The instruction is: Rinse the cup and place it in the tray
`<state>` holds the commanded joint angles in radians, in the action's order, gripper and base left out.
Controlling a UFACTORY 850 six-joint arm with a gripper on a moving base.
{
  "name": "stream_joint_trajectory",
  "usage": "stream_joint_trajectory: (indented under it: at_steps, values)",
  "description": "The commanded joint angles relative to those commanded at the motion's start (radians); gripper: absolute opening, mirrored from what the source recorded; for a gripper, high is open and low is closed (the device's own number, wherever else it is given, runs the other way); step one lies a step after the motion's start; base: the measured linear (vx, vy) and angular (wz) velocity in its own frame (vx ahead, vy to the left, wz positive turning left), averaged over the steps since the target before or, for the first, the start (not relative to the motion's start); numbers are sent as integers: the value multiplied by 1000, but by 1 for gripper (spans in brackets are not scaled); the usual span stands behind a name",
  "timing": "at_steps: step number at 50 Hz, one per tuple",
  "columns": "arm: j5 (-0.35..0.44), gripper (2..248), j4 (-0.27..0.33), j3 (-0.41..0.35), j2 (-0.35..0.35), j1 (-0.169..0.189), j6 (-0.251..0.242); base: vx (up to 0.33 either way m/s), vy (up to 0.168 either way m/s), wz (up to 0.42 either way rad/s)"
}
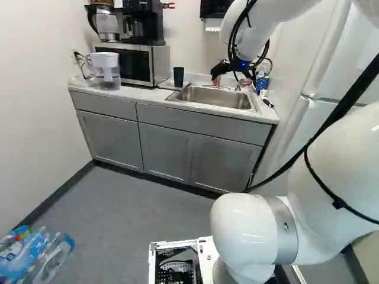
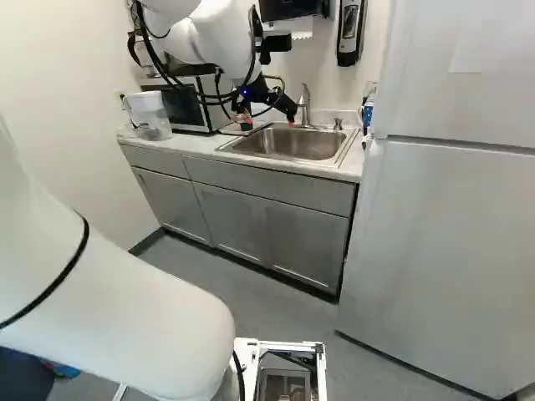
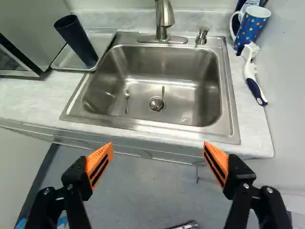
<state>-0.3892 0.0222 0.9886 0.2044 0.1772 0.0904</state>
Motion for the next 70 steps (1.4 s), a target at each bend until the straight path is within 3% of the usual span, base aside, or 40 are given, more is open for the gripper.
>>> stream_joint_trajectory:
  at_steps: [40,70]
  values:
    - [12,247,0,-9,1,-2,-1,-17,0,1]
    - [112,247,-2,-80,7,-16,-8,0,0,0]
